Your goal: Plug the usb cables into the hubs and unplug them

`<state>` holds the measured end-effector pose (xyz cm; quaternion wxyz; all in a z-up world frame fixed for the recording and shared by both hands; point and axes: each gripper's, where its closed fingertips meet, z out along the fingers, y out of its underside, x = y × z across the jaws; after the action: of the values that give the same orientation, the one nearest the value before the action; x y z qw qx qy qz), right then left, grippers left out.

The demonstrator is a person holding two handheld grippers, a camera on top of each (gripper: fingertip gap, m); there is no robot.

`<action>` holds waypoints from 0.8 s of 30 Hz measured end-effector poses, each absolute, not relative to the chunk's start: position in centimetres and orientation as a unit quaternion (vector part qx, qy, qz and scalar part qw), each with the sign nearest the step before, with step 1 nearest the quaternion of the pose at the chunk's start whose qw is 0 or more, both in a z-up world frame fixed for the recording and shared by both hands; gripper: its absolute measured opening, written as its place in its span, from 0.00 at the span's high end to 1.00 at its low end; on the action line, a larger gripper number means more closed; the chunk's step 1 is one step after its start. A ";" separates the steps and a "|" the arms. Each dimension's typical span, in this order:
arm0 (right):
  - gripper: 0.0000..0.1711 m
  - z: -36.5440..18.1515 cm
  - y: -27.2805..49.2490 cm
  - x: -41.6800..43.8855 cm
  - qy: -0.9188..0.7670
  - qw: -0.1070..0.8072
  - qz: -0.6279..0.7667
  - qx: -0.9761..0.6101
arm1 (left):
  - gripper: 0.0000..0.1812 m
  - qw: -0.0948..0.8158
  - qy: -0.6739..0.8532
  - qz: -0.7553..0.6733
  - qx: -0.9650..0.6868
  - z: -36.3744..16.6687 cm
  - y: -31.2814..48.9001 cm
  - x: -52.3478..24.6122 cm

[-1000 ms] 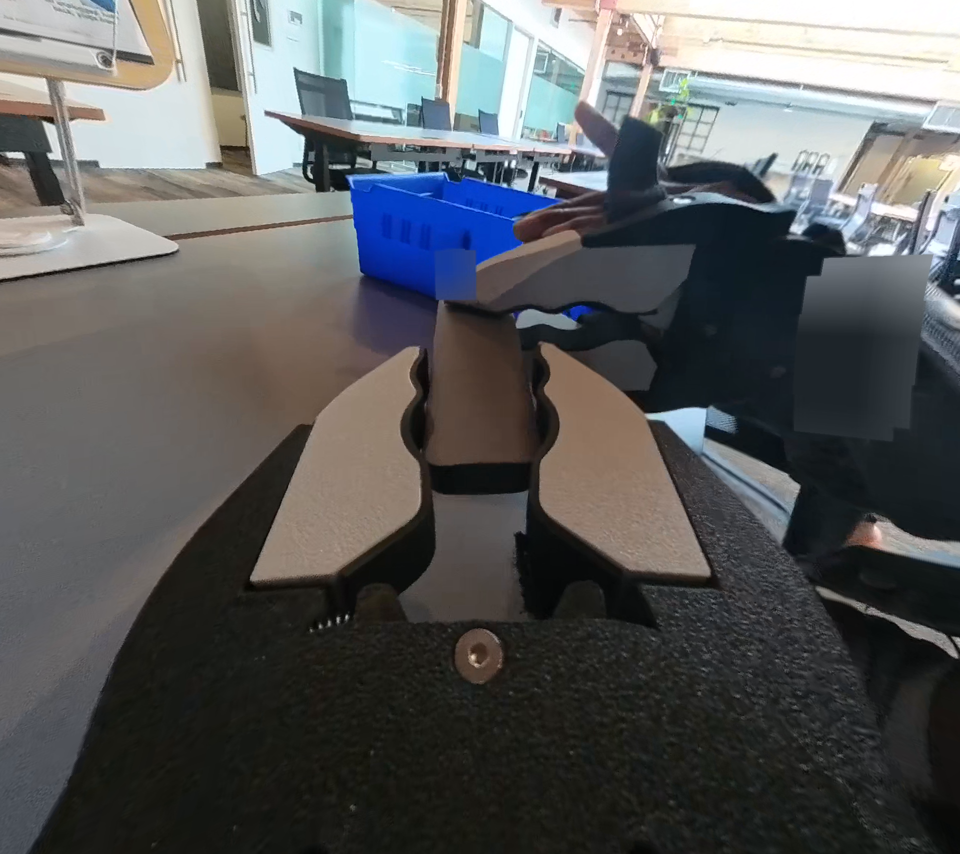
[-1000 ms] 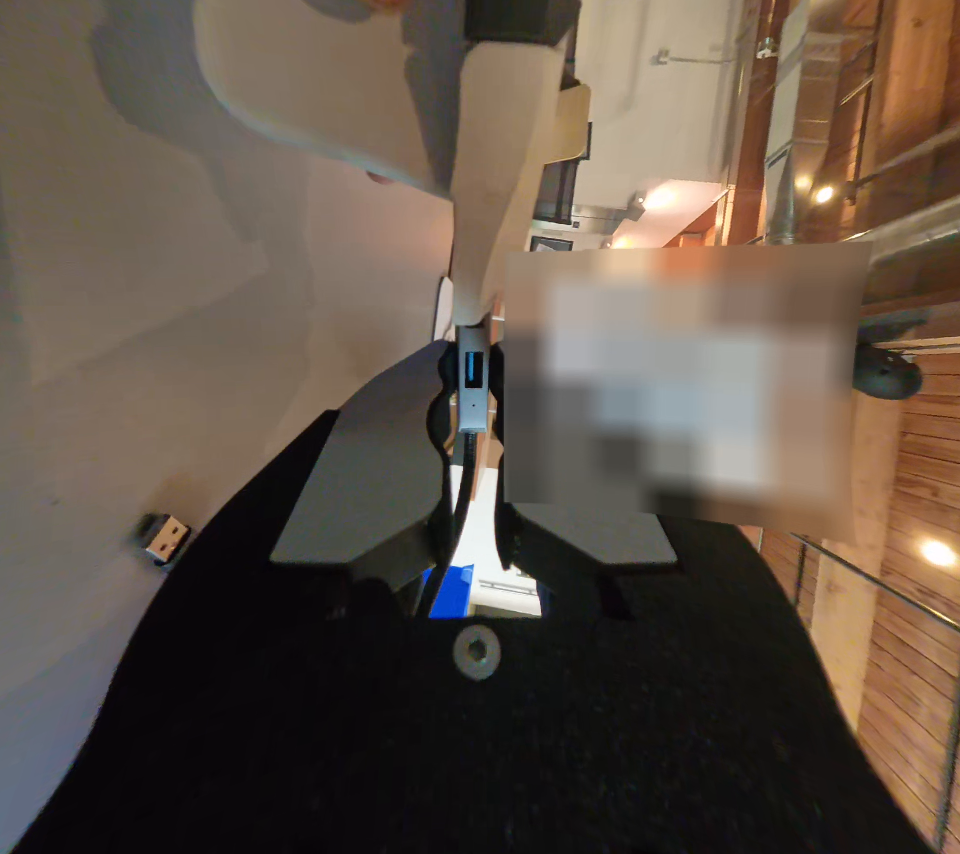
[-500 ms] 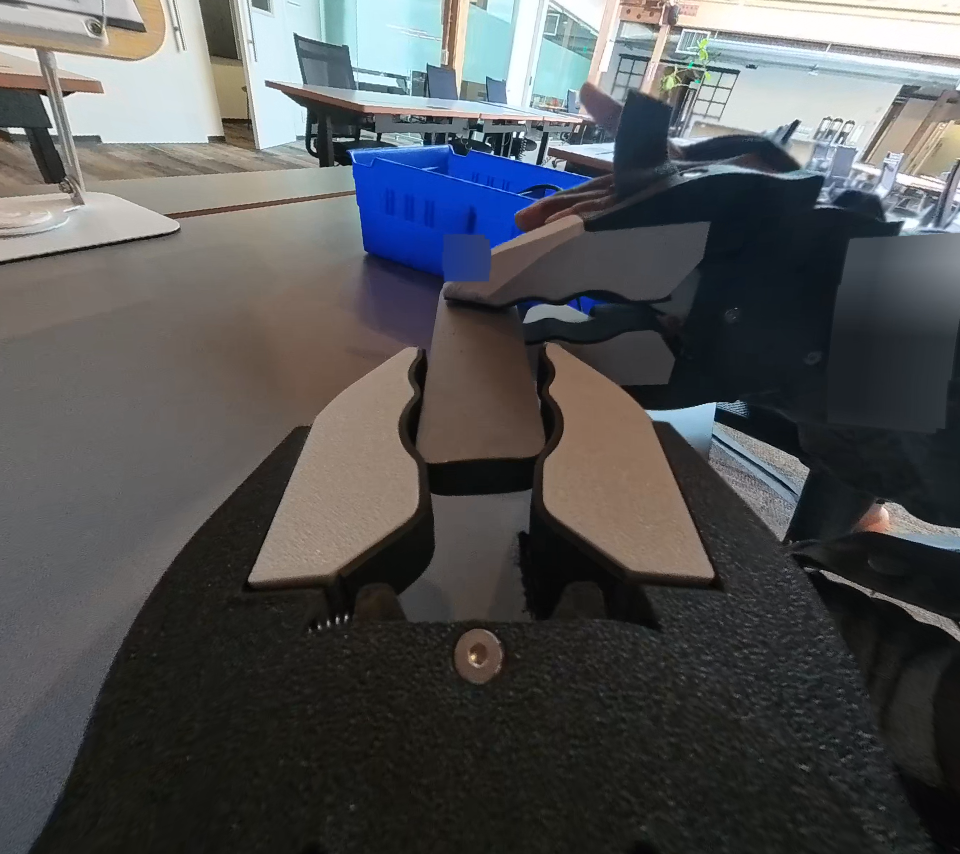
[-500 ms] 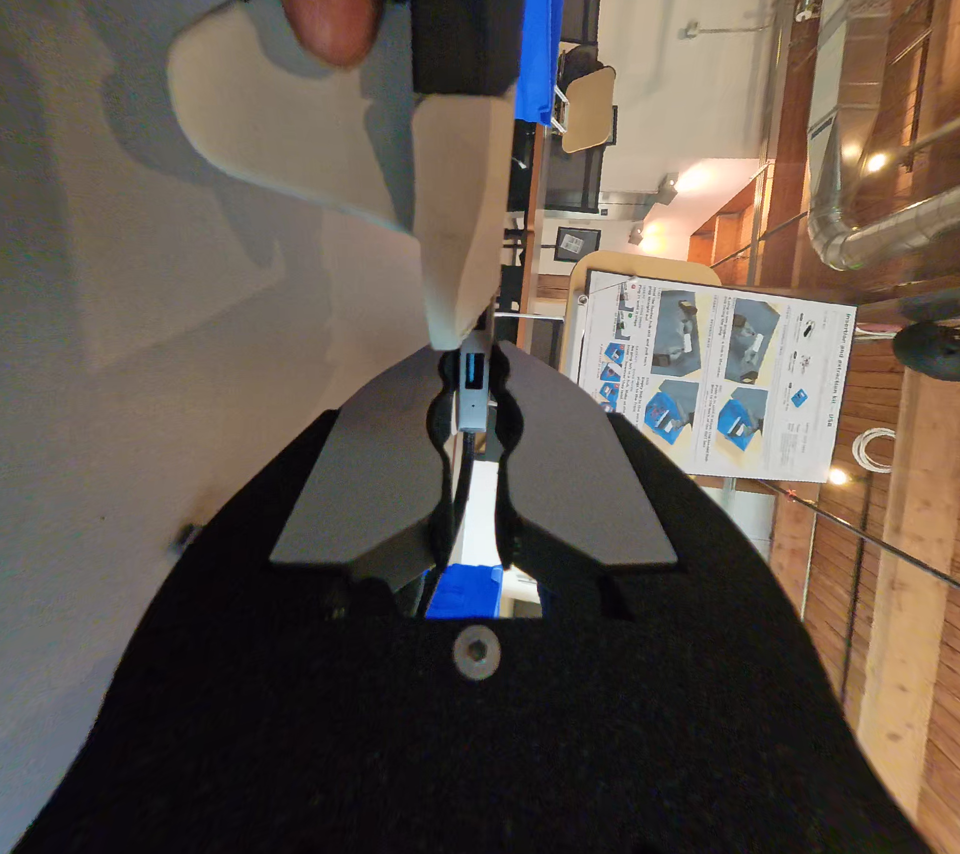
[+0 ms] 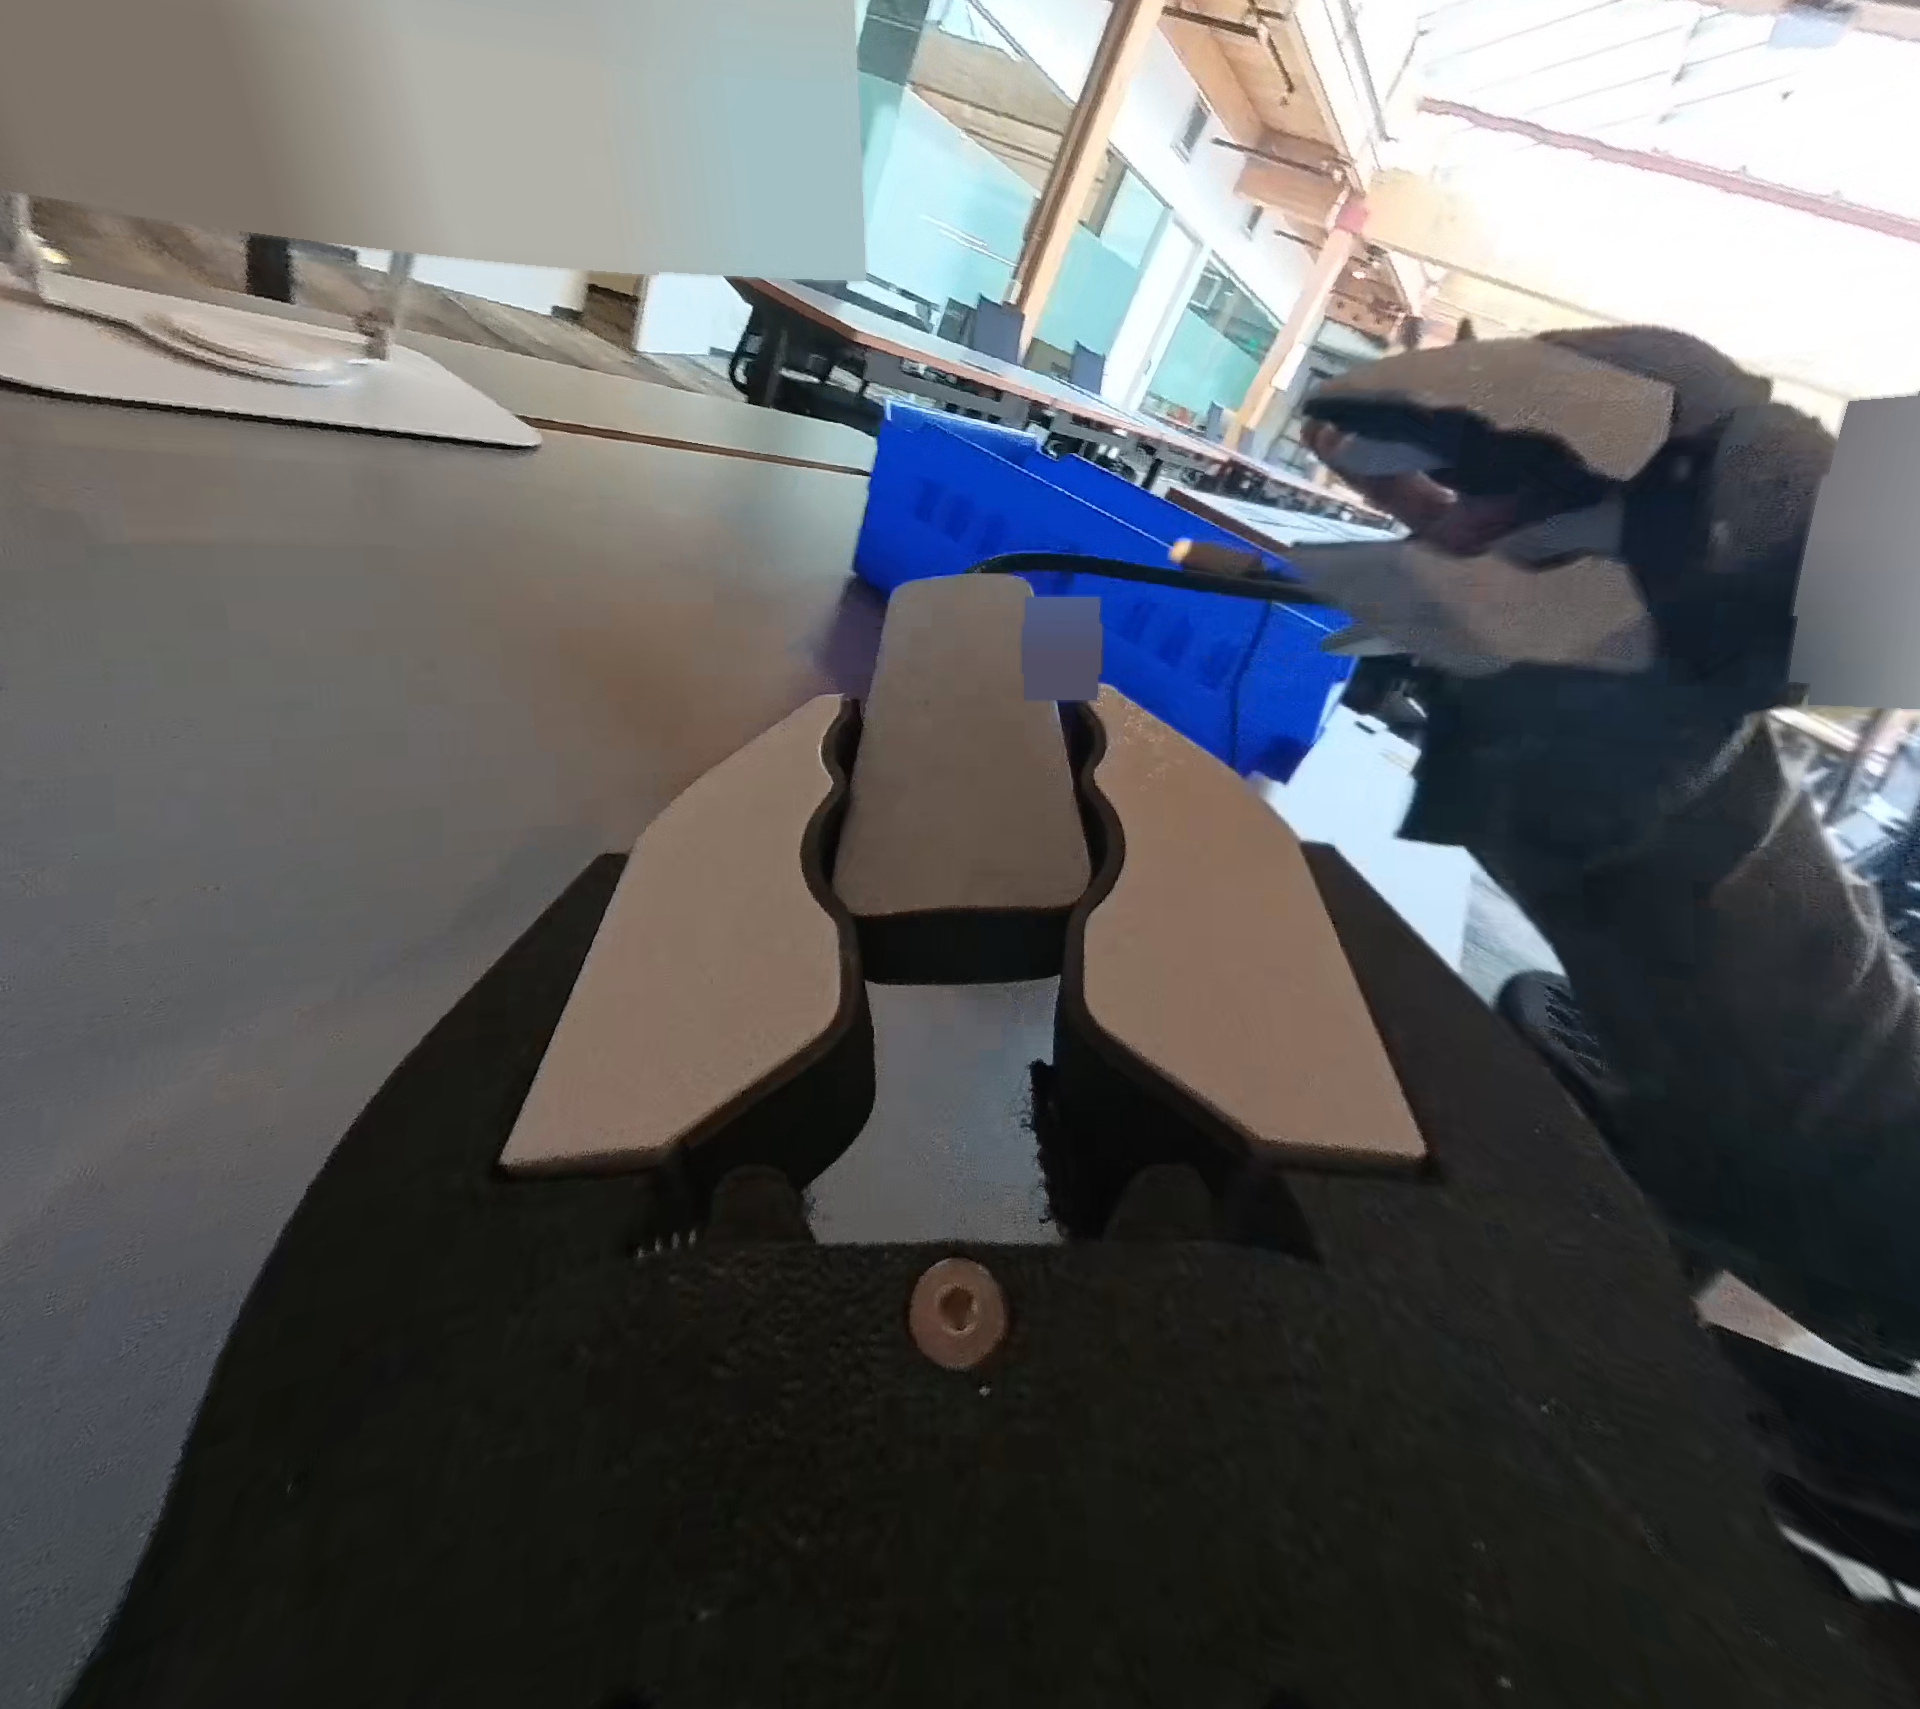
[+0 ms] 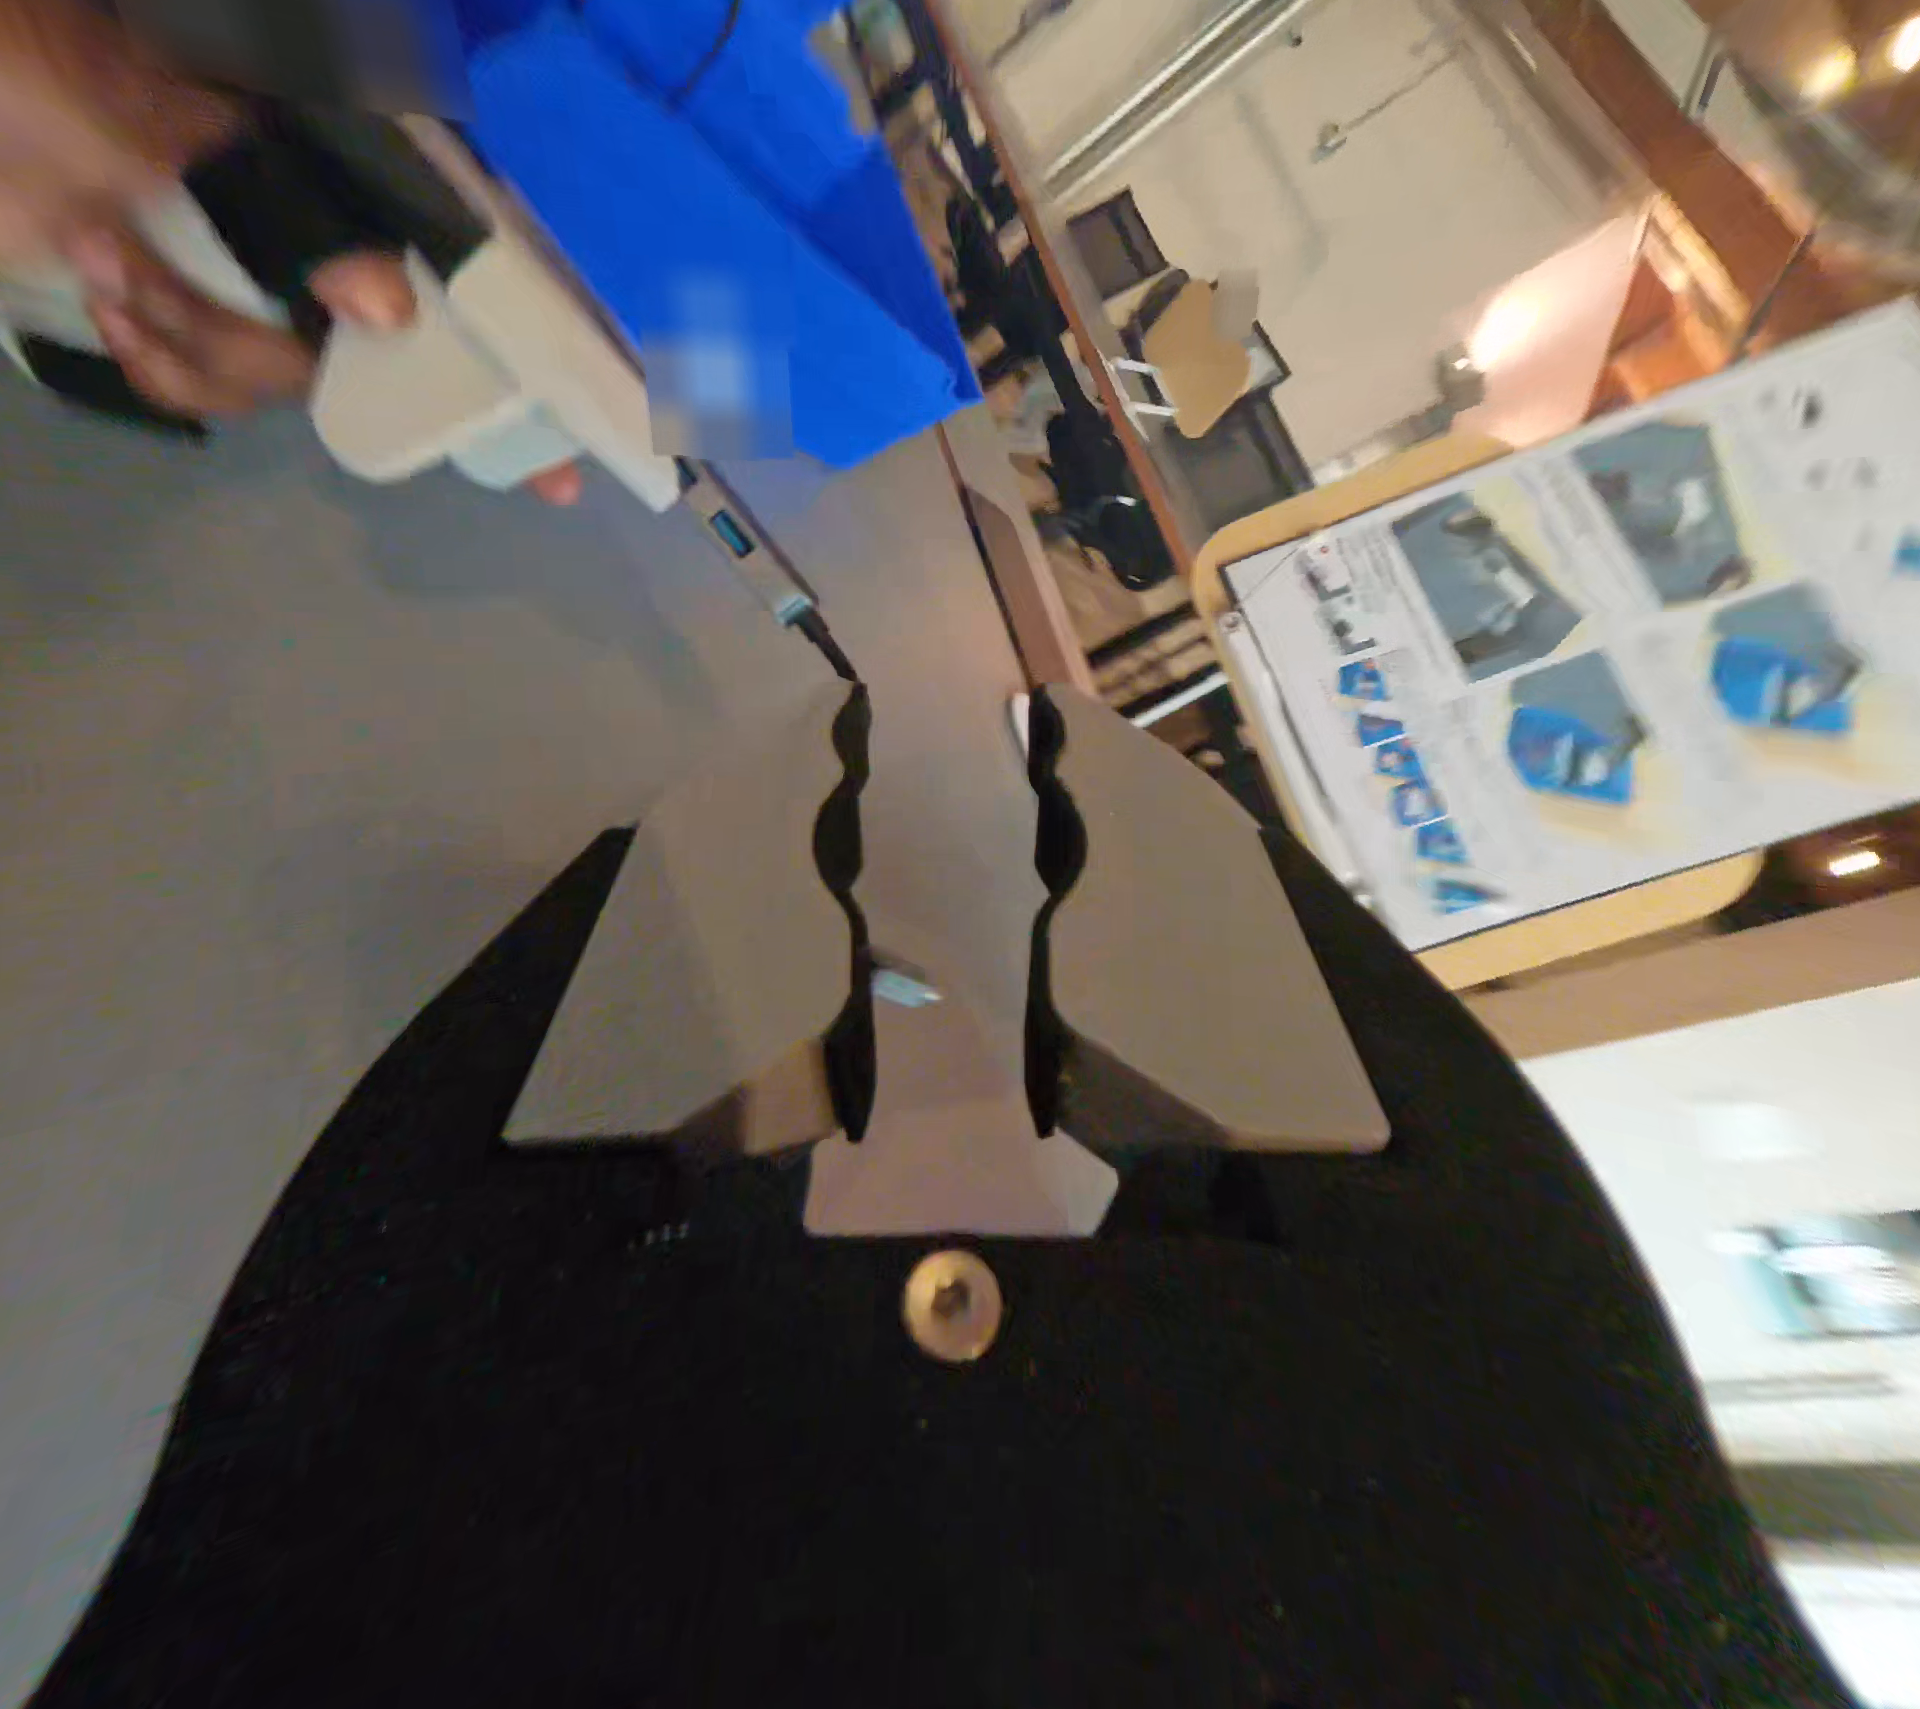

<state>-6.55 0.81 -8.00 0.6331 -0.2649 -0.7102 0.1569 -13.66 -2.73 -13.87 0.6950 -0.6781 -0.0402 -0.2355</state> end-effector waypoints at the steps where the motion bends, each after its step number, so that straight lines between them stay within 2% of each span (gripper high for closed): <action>1: 0.84 -7.2 1.1 -5.8 -0.694 0.626 0.206 -0.289 | 0.79 0.699 -0.043 -0.229 -0.676 -13.8 -2.7 -13.9; 4: 0.88 -5.8 2.1 -3.6 -0.663 0.590 0.311 -0.340 | 0.79 0.710 -0.048 -0.191 -0.677 -13.7 -2.8 -14.6; 6: 0.88 -7.3 2.0 -2.0 -0.700 0.528 0.327 -0.353 | 0.79 0.713 -0.053 -0.175 -0.677 -13.7 -2.7 -15.0; 10: 0.91 -14.4 0.8 1.7 -0.842 0.408 0.223 -0.273 | 0.79 0.714 -0.059 -0.172 -0.676 -13.7 -2.8 -15.4; 13: 0.91 -19.3 0.9 1.9 -0.885 0.310 0.191 -0.290 | 0.79 0.714 -0.053 -0.163 -0.679 -13.7 -2.7 -15.3; 15: 0.91 -21.3 1.5 1.2 -0.904 0.276 0.158 -0.286 | 0.79 0.714 -0.049 -0.158 -0.680 -13.7 -2.7 -15.2; 19: 0.87 -22.4 2.4 0.4 -0.940 0.198 0.091 -0.262 | 0.79 0.716 -0.049 -0.156 -0.678 -13.7 -2.7 -15.1; 24: 0.87 -22.8 4.7 -0.4 -0.973 0.121 -0.003 -0.197 | 0.79 0.717 -0.061 -0.171 -0.673 -13.6 -2.8 -15.4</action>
<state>-0.37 4.65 -22.82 0.1207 -0.1974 -0.9729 -0.0026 -15.40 -2.79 -13.55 0.7173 -0.6726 -0.0609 -0.1714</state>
